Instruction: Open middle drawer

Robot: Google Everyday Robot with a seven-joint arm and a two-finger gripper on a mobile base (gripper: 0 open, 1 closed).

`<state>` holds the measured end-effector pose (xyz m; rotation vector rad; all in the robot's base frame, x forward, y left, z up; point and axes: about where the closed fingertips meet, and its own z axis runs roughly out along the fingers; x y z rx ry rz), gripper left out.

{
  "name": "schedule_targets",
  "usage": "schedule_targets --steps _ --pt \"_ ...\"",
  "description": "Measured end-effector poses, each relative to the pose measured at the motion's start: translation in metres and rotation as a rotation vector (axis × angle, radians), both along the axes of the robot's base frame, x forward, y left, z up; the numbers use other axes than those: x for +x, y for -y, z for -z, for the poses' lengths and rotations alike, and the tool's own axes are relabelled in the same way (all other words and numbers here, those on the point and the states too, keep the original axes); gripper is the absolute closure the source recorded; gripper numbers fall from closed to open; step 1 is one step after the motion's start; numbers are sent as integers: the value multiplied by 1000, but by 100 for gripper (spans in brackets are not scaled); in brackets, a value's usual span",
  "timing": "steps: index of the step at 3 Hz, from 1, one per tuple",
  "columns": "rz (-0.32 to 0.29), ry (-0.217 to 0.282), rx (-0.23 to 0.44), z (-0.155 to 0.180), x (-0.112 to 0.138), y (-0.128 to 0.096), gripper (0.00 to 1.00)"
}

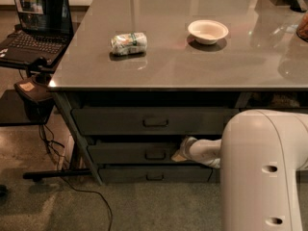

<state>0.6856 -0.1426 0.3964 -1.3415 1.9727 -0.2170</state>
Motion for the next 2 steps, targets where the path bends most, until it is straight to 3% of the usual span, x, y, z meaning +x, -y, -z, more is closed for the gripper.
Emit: schedule_targets --steps 1,2 --pt "1 20 25 -4 -12 -1 65" --pt "40 66 71 -13 -44 6 89"
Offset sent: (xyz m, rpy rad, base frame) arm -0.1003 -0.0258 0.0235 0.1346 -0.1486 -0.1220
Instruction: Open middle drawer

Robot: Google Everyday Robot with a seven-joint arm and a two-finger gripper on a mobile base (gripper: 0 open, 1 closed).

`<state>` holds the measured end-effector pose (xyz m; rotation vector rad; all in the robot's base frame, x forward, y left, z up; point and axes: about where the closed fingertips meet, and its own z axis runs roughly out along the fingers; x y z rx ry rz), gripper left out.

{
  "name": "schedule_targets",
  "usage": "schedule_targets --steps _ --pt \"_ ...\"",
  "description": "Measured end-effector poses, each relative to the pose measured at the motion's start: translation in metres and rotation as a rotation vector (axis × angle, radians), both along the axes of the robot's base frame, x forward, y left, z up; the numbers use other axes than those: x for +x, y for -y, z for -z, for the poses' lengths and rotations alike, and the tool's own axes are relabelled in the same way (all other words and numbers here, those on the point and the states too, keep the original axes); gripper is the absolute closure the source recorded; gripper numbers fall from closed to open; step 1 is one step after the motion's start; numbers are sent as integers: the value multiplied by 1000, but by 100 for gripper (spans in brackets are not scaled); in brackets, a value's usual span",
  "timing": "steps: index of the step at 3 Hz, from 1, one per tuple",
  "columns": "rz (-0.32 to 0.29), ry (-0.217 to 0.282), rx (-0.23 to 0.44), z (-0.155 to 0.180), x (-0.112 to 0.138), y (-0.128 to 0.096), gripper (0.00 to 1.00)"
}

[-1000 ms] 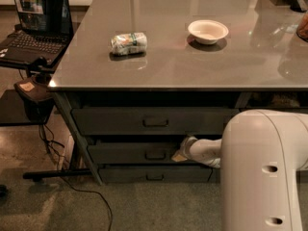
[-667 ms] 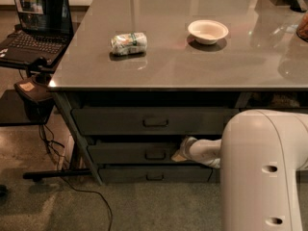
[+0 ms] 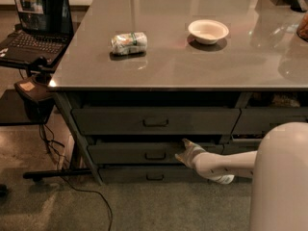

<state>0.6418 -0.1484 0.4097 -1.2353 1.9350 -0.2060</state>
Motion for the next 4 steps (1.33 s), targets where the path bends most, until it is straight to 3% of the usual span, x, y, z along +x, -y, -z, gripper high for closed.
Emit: schedule_targets --steps 1,3,4 --pt "0 0 0 -1 2 -1 100" --pt "5 3 3 -4 0 0 100" --pt "26 17 16 -9 -12 3 100"
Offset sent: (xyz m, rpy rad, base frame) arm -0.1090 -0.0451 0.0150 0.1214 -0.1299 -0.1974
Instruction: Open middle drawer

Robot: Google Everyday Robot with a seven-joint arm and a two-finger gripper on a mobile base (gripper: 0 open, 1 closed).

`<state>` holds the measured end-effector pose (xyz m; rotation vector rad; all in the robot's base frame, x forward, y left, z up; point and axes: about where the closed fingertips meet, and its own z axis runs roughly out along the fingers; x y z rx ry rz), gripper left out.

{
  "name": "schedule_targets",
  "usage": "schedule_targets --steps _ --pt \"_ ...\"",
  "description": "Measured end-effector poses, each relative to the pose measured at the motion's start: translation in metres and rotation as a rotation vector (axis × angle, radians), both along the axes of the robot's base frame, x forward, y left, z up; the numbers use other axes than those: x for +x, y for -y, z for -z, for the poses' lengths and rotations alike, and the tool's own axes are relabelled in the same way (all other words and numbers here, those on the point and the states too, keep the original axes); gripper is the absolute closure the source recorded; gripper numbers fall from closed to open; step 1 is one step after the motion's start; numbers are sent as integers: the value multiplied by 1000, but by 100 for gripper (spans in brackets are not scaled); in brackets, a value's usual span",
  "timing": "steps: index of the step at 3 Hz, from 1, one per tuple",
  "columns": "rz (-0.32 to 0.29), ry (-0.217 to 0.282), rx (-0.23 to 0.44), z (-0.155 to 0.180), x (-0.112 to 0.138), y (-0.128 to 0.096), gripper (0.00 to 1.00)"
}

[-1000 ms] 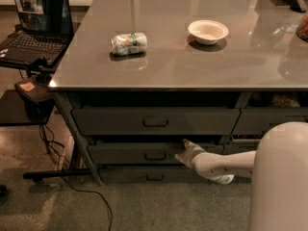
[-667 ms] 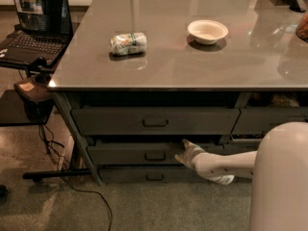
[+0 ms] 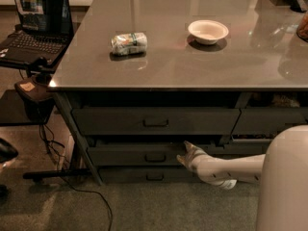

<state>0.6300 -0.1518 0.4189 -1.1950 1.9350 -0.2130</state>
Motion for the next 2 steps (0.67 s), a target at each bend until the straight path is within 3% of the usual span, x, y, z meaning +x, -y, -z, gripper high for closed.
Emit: schedule_targets --steps 2 --pt "-3 -8 -11 5 -6 0 100"
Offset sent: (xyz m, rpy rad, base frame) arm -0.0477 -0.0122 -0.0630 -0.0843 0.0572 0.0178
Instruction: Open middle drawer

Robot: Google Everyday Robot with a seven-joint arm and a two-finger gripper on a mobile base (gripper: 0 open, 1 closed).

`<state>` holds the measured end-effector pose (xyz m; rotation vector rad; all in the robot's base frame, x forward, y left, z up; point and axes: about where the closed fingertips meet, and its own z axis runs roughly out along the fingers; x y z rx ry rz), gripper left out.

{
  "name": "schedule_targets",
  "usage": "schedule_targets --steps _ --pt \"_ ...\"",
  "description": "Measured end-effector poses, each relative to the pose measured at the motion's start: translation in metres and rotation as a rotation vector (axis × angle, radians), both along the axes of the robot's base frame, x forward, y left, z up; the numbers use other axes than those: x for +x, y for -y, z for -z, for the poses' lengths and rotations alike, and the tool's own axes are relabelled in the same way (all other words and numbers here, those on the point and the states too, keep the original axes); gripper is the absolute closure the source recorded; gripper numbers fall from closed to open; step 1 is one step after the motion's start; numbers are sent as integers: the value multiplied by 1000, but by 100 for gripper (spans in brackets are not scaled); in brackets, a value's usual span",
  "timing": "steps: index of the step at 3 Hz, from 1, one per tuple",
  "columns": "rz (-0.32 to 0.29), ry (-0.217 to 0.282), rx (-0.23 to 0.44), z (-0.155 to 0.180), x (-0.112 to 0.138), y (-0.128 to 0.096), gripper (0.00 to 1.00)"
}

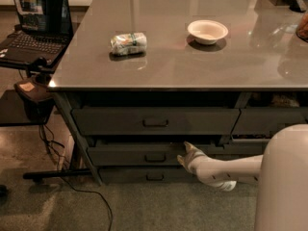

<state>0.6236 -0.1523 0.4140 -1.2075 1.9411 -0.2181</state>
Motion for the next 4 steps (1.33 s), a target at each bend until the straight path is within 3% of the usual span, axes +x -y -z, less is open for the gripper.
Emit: schedule_targets --steps 4 --pt "25 -3 15 -6 -18 2 100"
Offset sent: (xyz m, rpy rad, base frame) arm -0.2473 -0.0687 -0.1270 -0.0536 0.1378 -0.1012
